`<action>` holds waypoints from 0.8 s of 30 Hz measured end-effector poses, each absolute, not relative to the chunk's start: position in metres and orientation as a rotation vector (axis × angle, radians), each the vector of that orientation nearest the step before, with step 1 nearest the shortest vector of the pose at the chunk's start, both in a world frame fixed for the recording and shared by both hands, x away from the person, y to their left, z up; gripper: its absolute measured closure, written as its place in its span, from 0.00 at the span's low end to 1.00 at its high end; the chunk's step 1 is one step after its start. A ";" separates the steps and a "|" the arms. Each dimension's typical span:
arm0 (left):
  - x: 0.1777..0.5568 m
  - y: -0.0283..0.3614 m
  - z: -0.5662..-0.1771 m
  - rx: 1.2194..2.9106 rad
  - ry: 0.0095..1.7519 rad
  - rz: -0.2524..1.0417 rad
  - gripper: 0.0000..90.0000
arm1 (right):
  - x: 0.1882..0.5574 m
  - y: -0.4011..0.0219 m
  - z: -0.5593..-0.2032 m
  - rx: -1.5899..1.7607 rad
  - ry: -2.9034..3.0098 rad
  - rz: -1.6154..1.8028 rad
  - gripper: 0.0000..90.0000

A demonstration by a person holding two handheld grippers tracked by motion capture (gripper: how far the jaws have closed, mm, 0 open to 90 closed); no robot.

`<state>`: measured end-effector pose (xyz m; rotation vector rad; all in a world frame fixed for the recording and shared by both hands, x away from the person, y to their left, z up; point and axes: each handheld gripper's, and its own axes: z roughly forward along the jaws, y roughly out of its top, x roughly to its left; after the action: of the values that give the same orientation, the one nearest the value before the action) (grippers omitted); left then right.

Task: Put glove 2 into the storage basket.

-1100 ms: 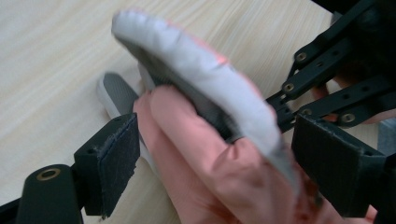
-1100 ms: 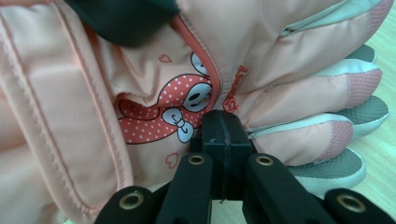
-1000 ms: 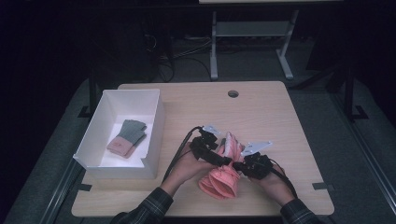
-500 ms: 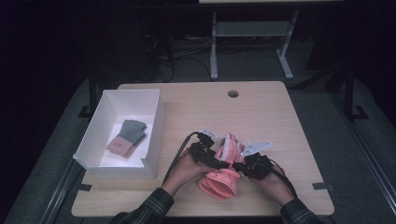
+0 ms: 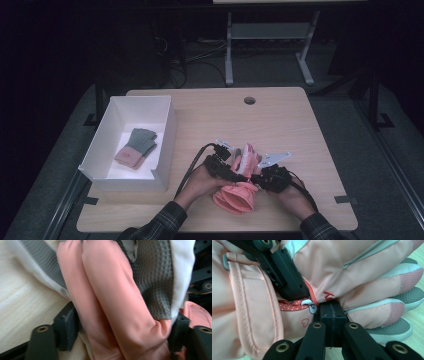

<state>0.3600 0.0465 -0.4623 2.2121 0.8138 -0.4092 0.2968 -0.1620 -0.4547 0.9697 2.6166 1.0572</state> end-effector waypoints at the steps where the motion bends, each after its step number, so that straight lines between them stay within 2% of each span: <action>1: 0.360 0.047 -0.462 2.212 0.811 -0.413 0.34 | 0.297 -0.162 -0.455 0.970 2.617 1.057 1.00; 7: 0.361 0.051 -0.462 2.186 0.787 -0.448 0.56 | 0.298 -0.164 -0.455 0.976 2.623 1.077 1.00; 10: 0.362 0.053 -0.461 2.178 0.789 -0.457 0.64 | 0.297 -0.168 -0.453 0.963 2.616 1.105 0.98; 13: 0.363 0.055 -0.459 2.158 0.790 -0.470 0.66 | 0.295 -0.179 -0.447 0.975 2.607 1.173 0.83; 16: 0.363 0.054 -0.454 2.153 0.791 -0.473 0.66 | 0.289 -0.192 -0.437 0.997 2.551 1.247 0.75; 24: 0.362 0.061 -0.435 2.149 0.803 -0.434 0.67 | 0.285 -0.225 -0.430 1.068 2.447 1.335 0.43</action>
<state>0.3624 0.0608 -0.4350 2.1489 0.8033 -0.4340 0.2848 -0.2246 -0.4301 1.0679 2.4468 1.3354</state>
